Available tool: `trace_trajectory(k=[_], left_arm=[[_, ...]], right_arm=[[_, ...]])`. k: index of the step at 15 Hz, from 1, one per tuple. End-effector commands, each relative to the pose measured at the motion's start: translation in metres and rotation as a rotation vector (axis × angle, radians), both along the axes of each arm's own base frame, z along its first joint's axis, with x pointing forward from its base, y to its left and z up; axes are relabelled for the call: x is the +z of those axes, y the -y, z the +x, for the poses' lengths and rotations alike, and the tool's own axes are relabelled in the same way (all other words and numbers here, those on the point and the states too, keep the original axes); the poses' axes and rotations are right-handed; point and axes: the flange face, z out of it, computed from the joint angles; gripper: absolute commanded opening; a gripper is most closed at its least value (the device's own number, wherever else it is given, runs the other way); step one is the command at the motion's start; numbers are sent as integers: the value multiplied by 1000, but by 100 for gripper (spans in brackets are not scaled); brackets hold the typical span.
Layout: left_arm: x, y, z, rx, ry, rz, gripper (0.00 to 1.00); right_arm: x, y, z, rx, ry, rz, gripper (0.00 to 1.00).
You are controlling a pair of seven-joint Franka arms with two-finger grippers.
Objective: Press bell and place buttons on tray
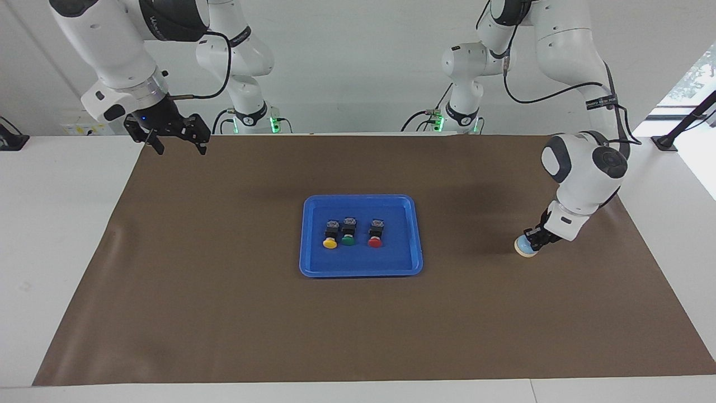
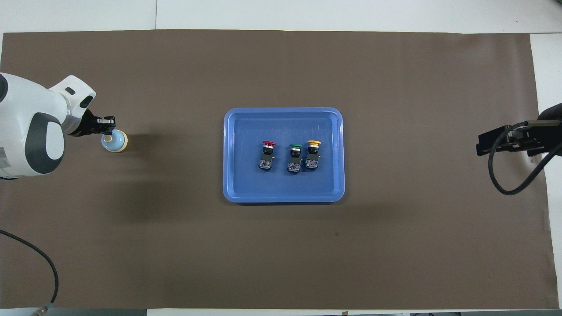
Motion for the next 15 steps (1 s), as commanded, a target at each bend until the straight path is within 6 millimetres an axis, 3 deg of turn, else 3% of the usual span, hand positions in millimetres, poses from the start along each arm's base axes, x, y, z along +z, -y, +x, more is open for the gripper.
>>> trace_trajectory(k=[1, 3, 4, 7, 11, 15], left_arm=[[34, 0, 8, -27, -85, 21, 0], [77, 1, 6, -26, -136, 23, 0], [95, 1, 1, -25, -138, 24, 14], [139, 1, -22, -17, -156, 27, 100], [190, 1, -49, -10, -153, 30, 100], [209, 14, -71, -44, -204, 48, 100]], right_arm=[[3, 2, -5, 6, -1, 14, 100], [3, 2, -5, 6, -1, 14, 100], [3, 2, -5, 6, -1, 14, 100], [3, 2, -5, 6, -1, 14, 100], [3, 2, -5, 6, -1, 14, 100], [3, 2, -5, 6, -1, 14, 100]])
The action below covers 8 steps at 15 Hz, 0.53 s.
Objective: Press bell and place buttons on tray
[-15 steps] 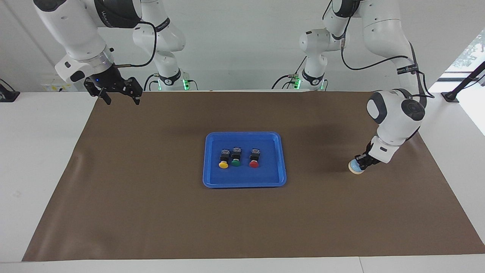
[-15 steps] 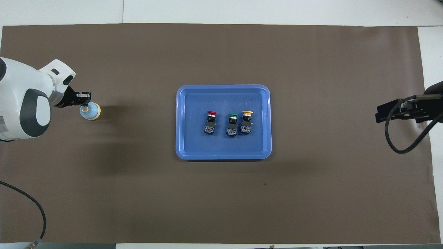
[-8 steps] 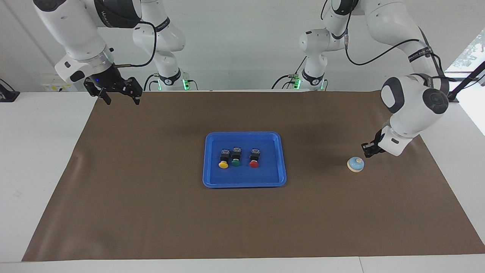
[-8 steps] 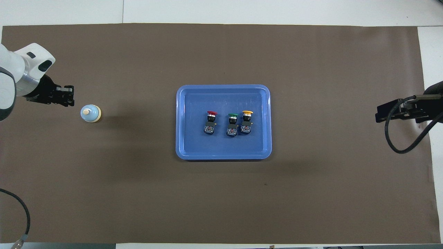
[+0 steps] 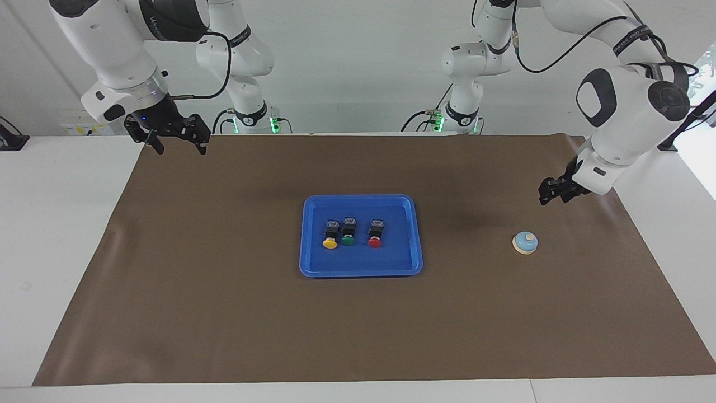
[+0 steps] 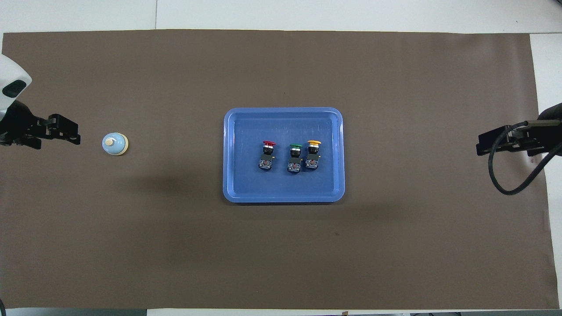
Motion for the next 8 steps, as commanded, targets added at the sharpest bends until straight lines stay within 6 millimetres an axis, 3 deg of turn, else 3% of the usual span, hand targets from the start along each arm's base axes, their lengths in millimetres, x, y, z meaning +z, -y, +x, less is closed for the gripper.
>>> trace_trajectory(k=[1, 4, 8], left_arm=[[2, 17, -11, -50, -24, 38, 100], [2, 21, -7, -66, -9, 41, 100], [18, 18, 6, -57, -4, 27, 100]], right_arm=[[3, 2, -5, 6, -1, 14, 100], [3, 2, -5, 6, -1, 14, 100], [3, 2, -5, 6, -1, 14, 100]])
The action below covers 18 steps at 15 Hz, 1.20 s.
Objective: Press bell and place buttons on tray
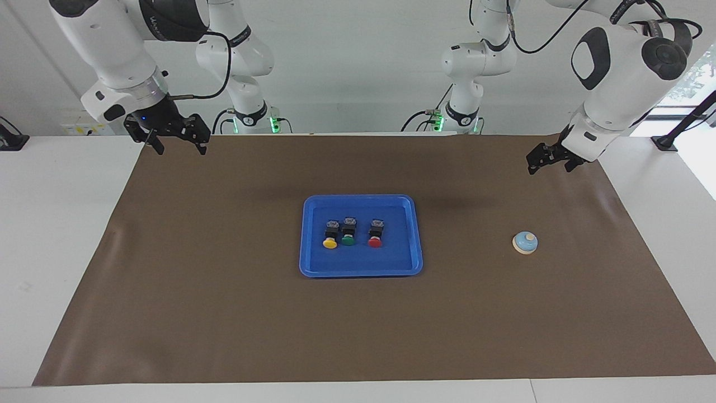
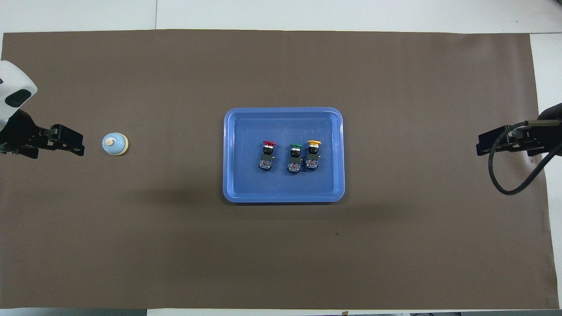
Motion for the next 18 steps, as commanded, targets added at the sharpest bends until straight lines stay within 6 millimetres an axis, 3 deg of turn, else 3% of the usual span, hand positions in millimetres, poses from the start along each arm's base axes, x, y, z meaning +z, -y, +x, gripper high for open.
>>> trace_trajectory(k=[1, 12, 16, 18], left_arm=[[14, -5, 12, -4, 2, 14, 100], [17, -4, 9, 1, 19, 12, 100], [17, -9, 9, 10, 19, 12, 100], [17, -8, 9, 9, 17, 11, 100]], right_arm=[[3, 2, -5, 6, -1, 14, 100], [2, -2, -5, 14, -3, 14, 100], [4, -58, -8, 121, 0, 15, 100], [6, -75, -12, 155, 4, 14, 100]])
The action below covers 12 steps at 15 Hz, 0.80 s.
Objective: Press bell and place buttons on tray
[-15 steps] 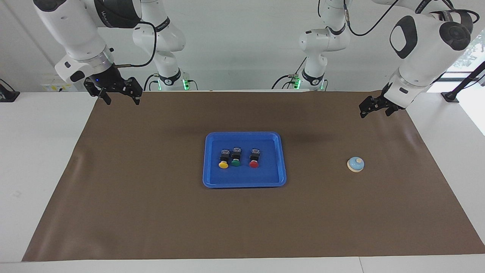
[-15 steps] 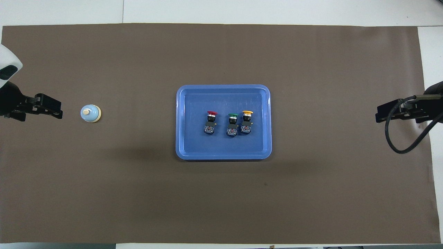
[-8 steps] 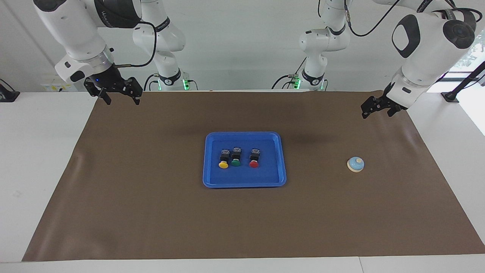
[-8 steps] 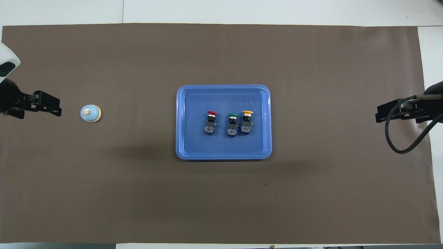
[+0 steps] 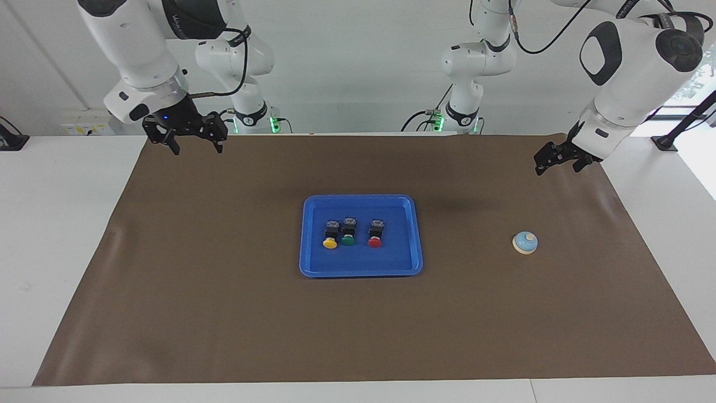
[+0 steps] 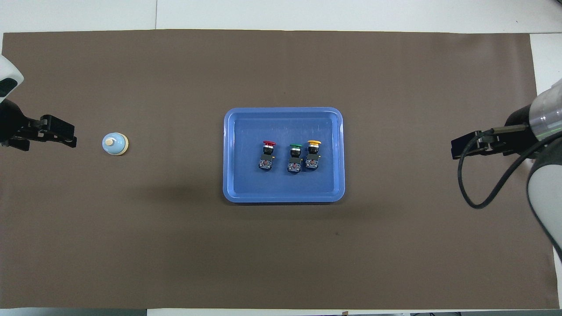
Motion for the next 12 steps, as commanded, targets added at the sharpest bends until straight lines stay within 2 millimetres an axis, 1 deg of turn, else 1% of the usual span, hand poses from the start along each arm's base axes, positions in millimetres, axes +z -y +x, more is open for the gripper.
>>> trace_trajectory(k=[1, 3, 5, 7, 12], left_arm=[[5, -3, 0, -2, -4, 13, 100], [5, -3, 0, 0, -4, 13, 100], [5, -3, 0, 0, -4, 13, 100], [5, -3, 0, 0, -4, 13, 100], [5, -3, 0, -2, -4, 13, 100]], right_arm=[[5, -12, -8, 36, 0, 12, 100], [4, -5, -7, 24, 0, 12, 100], [4, 7, -5, 1, 0, 12, 100], [4, 12, -5, -10, 0, 12, 100], [4, 12, -5, -10, 0, 12, 100]])
